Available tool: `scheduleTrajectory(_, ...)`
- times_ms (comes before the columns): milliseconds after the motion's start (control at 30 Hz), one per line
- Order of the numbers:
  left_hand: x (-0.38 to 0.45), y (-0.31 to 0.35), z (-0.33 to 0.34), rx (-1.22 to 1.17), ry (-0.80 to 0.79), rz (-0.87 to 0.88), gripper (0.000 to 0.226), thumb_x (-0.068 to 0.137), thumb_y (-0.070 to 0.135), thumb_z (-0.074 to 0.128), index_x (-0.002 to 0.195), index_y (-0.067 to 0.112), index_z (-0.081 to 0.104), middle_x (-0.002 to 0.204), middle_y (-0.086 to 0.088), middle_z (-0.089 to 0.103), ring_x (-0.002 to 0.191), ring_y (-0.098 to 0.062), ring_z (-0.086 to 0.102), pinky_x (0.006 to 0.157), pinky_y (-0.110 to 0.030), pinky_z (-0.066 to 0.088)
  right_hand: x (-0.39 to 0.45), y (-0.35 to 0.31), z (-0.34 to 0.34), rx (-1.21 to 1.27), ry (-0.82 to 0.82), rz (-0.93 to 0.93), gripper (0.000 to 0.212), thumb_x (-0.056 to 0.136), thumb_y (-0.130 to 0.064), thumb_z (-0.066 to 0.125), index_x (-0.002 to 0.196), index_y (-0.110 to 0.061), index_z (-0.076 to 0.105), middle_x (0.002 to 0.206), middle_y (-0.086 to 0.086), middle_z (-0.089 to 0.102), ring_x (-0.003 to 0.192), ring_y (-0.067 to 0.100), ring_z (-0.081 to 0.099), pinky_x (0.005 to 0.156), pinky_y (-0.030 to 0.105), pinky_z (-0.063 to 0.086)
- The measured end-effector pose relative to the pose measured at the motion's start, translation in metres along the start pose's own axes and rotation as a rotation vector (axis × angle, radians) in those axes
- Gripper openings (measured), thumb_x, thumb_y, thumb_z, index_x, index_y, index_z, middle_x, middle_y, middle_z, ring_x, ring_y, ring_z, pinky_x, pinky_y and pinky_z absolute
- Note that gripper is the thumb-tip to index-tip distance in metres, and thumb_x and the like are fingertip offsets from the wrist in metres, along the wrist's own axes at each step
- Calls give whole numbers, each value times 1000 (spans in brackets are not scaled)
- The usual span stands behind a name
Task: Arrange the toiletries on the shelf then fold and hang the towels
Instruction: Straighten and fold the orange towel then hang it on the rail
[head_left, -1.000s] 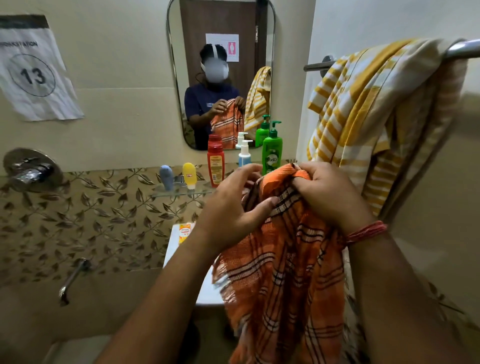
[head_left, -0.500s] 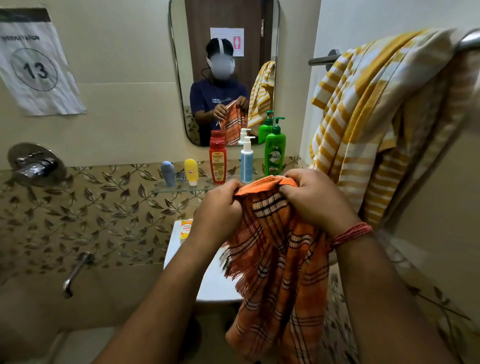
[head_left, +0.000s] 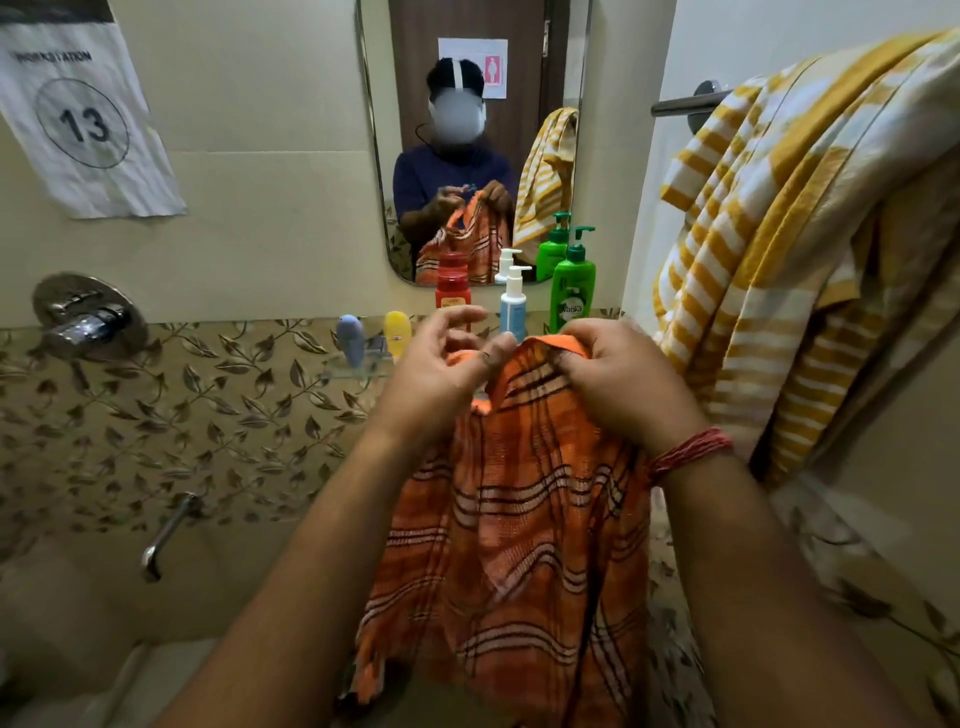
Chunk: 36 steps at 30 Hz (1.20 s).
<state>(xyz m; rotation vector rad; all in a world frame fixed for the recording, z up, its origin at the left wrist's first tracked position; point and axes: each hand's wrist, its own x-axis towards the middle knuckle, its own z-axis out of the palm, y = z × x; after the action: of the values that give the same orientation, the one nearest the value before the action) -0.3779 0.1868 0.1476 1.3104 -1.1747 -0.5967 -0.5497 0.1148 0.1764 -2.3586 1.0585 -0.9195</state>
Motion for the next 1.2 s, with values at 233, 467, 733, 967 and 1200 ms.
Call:
scheduleTrajectory(233,21,-6,-18,170,-213,48,39,89,49,60,98,12,72,99,-21,71,97,-40,68,89,-61,54,21,-13,26,-38,-34,-117,9,96,-23,59,87,-22,58,75,-9,56,70,12,53,55,24,36)
scheduleTrajectory(467,43,-13,-48,39,-22,94,31,103,31,54,85,11,69,72,-2,64,67,-16,61,68,-37,50,29,15,47,-177,-184,-14,16,96,-10,56,89,-25,59,82,-12,58,83,13,58,57,14,33)
scheduleTrajectory(733,67,-20,-90,-230,186,12,29,101,35,56,81,19,70,71,2,72,63,-16,68,60,-28,57,34,69,68,-67,32,347,18,95,-8,46,92,-15,63,92,9,67,86,26,61,67,33,44)
scheduleTrajectory(967,72,-11,-57,327,-380,149,62,85,41,73,141,32,48,135,10,60,115,-5,60,96,-29,54,63,-18,54,115,-133,-108,17,95,-13,57,90,-23,70,85,-3,68,80,12,62,68,31,47)
scheduleTrajectory(1200,76,-10,-50,311,-112,175,30,99,37,59,90,12,71,84,-8,69,80,-23,67,83,-53,54,73,24,39,18,-118,-143,22,98,-32,58,84,-16,67,76,-1,63,70,13,59,61,30,43)
